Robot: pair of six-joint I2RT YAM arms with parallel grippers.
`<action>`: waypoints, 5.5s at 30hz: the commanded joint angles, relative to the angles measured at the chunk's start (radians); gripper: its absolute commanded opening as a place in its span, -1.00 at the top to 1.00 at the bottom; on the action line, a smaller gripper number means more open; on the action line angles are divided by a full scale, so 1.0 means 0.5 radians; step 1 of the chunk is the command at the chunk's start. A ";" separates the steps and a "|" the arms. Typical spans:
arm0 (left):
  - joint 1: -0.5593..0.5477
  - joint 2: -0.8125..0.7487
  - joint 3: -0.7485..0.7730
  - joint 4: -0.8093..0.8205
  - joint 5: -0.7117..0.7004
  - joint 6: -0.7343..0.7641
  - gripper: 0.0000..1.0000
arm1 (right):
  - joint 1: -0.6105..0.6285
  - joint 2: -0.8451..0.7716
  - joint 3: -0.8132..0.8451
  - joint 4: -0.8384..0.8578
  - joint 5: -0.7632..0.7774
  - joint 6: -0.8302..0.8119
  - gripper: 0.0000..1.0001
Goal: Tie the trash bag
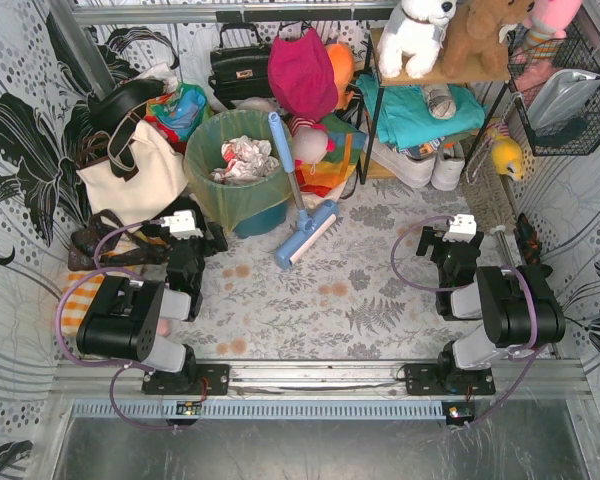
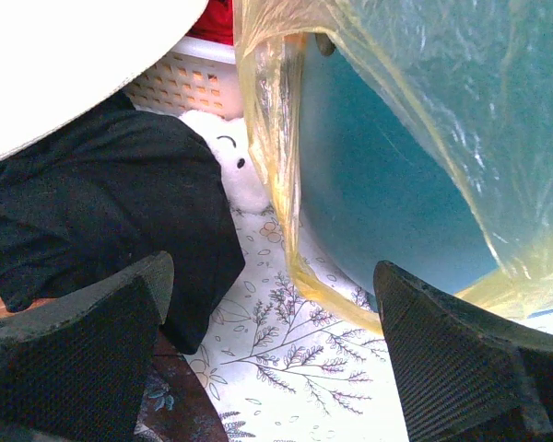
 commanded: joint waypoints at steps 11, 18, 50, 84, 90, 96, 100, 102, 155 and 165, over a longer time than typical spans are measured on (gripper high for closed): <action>0.019 0.002 0.022 0.065 0.057 0.014 -0.96 | 0.012 0.003 0.020 0.090 -0.014 -0.025 -0.93; 0.034 0.001 0.029 0.046 0.076 0.003 -0.96 | 0.012 0.003 0.021 0.090 -0.014 -0.024 -0.93; 0.035 -0.062 -0.041 0.143 -0.004 -0.003 -0.96 | 0.009 0.003 0.021 0.083 -0.008 -0.014 -0.93; -0.286 -1.495 0.585 -2.059 -0.579 -0.318 -0.96 | 0.014 -0.627 0.621 -0.656 -1.760 0.347 -0.98; -0.287 -1.551 0.964 -2.495 -0.544 -0.242 -0.96 | 0.181 -0.567 0.745 -0.609 -1.861 0.443 -0.99; -0.285 -1.540 1.078 -2.571 -0.387 -0.099 -0.96 | 0.530 -0.411 1.029 -0.964 -1.670 0.157 -0.99; -0.257 -1.489 1.118 -2.626 -0.305 -0.134 -0.96 | 0.698 -0.245 1.151 -0.904 -1.542 0.178 -0.90; -0.220 -1.467 1.142 -2.664 -0.246 -0.167 -0.96 | 0.773 -0.136 1.221 -0.867 -1.509 0.206 -0.86; 0.159 -1.573 0.996 -2.454 0.225 -0.317 -0.96 | 1.171 0.512 1.699 -0.880 -1.161 -0.152 0.88; 0.190 -1.567 0.988 -2.441 0.234 -0.331 -0.96 | 1.167 0.140 1.616 -1.167 -0.842 -0.229 0.98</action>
